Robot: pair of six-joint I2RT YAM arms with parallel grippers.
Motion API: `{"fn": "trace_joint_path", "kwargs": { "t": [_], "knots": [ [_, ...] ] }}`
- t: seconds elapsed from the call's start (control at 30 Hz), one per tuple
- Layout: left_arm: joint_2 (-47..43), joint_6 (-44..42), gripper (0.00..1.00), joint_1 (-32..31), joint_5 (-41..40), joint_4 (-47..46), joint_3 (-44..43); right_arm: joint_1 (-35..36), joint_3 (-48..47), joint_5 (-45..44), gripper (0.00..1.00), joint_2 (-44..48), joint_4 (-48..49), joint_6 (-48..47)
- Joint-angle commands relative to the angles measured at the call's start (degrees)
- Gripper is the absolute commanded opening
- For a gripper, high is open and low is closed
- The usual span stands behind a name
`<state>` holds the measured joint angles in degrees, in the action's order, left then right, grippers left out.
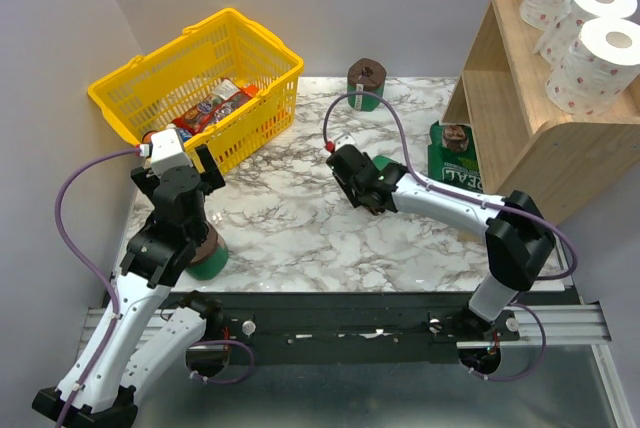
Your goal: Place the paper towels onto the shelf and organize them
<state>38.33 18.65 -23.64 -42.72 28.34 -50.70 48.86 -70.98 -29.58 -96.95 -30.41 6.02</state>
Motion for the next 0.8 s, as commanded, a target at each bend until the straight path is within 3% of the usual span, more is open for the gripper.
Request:
{"fn": "trace_joint_path", "kwargs": {
  "t": [0.0,0.43,0.6,0.63,0.7,0.77],
  "knots": [
    [0.17,0.33,0.99,0.00,0.88,-1.53,0.34,3.95,1.63,5.93,0.54,1.67,0.53,5.93],
    [-0.09,0.33,0.99,0.00,0.80,-1.53,0.51,12.92,0.14,10.25,0.53,3.86,0.62,11.82],
    [-0.27,0.33,0.99,0.00,0.88,-1.44,0.60,10.66,2.16,-0.20,0.52,8.26,0.53,9.37],
    [-0.18,0.42,0.99,0.00,1.06,-1.53,0.69,9.42,2.77,-0.56,0.51,8.87,0.44,8.66],
    [-0.09,0.42,0.99,-0.09,1.32,-1.53,0.69,5.39,3.21,-2.14,0.35,10.19,0.44,6.47],
    [-0.09,0.42,0.99,-0.09,1.41,-1.53,0.69,3.09,3.74,-3.72,0.29,11.07,0.44,3.93]
  ]
}}
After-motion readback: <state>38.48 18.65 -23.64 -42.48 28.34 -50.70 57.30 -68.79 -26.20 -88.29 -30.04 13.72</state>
